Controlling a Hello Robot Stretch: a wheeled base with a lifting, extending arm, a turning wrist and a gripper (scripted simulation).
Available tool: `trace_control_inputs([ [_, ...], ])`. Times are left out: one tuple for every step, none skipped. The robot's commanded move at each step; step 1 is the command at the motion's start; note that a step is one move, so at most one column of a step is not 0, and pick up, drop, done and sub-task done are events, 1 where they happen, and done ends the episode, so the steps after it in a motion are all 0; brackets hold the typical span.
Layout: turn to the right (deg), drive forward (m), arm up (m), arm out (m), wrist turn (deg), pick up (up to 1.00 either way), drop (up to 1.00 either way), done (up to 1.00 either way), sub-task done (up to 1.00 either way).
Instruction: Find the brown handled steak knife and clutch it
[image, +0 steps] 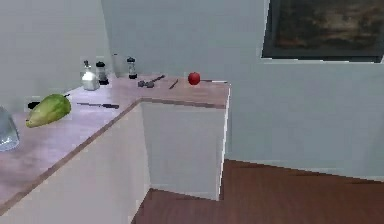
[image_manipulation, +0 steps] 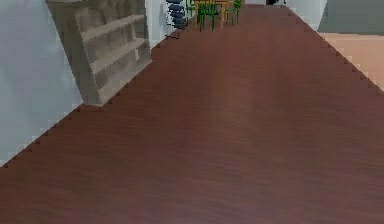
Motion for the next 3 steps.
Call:
trace_control_inputs([
  [0.0,0.45,0.0,0.0,0.0,0.0,0.0,0.0,0.0],
  [-45.0,0.0,0.0,0.0,0.0,0.0,0.0,0.0,0.0],
  [-45.0,0.0,0.0,0.0,0.0,0.0,0.0,0.0,0.0],
])
